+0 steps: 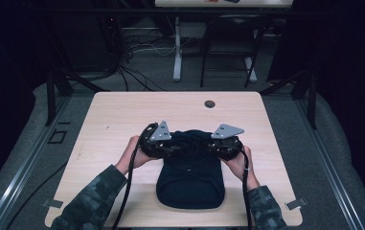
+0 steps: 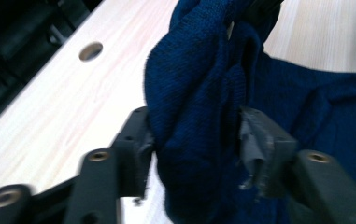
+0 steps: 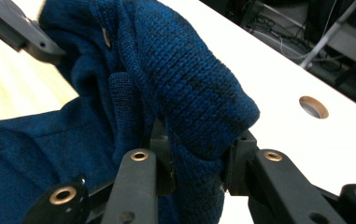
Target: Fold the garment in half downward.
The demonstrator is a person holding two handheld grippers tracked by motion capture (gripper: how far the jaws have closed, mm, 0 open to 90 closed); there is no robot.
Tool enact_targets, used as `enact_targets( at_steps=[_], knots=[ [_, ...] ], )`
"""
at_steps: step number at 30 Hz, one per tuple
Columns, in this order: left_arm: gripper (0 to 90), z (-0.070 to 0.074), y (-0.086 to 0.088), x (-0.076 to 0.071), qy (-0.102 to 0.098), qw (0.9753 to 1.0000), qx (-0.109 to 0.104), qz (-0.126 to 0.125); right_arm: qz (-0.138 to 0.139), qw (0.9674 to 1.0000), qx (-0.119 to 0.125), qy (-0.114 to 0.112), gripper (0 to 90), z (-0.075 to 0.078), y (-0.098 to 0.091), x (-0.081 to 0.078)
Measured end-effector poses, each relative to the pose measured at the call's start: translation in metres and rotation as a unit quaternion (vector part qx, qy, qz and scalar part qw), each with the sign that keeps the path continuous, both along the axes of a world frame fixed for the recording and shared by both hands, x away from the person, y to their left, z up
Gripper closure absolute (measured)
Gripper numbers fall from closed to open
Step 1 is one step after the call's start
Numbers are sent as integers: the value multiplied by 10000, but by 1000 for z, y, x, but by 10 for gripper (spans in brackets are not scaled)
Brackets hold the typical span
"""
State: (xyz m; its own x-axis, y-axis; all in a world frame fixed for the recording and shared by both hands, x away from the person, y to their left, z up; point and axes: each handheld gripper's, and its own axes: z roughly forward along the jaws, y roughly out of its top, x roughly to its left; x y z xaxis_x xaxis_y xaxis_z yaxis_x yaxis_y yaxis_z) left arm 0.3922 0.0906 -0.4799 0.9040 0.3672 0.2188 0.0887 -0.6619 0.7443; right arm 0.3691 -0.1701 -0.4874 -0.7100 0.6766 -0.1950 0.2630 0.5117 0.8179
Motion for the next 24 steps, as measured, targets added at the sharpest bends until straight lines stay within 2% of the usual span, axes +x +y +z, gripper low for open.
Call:
enact_targets(
  at_steps=[1,4,7,10,13,15,16,18,21,22,24],
  knots=[
    [355,-1,0,1,-23,9999,1,107,20,10000,-5,-55,702,0,1,-1],
    [293,-5,0,4,115,9998,12,130,98,9998,-38,-189,701,0,2,-5],
    [297,-10,-3,7,193,9997,140,108,223,9993,-54,-308,699,1,3,-8],
    [390,-13,-5,6,129,9997,202,88,279,9988,-114,-383,697,1,2,-11],
    [577,-13,-7,3,-37,9999,155,21,307,9983,-172,-457,694,0,0,-13],
    [635,-10,-8,2,-211,9997,148,15,267,9983,-145,-506,690,0,-2,-14],
    [651,-9,-10,2,-316,9994,122,27,229,9982,-156,-541,687,1,-2,-14],
    [673,-5,-13,1,-536,9984,155,64,79,9966,-286,-764,687,3,-2,-15],
    [678,1,-16,0,-816,9965,127,121,-46,9953,-266,-925,682,8,-3,-15],
    [679,3,-16,-1,-899,9958,151,127,-50,9952,-242,-949,677,9,-4,-15],
    [679,4,-17,-4,-1063,9941,155,149,9,9965,-184,-819,651,12,-6,-15]
  ],
)
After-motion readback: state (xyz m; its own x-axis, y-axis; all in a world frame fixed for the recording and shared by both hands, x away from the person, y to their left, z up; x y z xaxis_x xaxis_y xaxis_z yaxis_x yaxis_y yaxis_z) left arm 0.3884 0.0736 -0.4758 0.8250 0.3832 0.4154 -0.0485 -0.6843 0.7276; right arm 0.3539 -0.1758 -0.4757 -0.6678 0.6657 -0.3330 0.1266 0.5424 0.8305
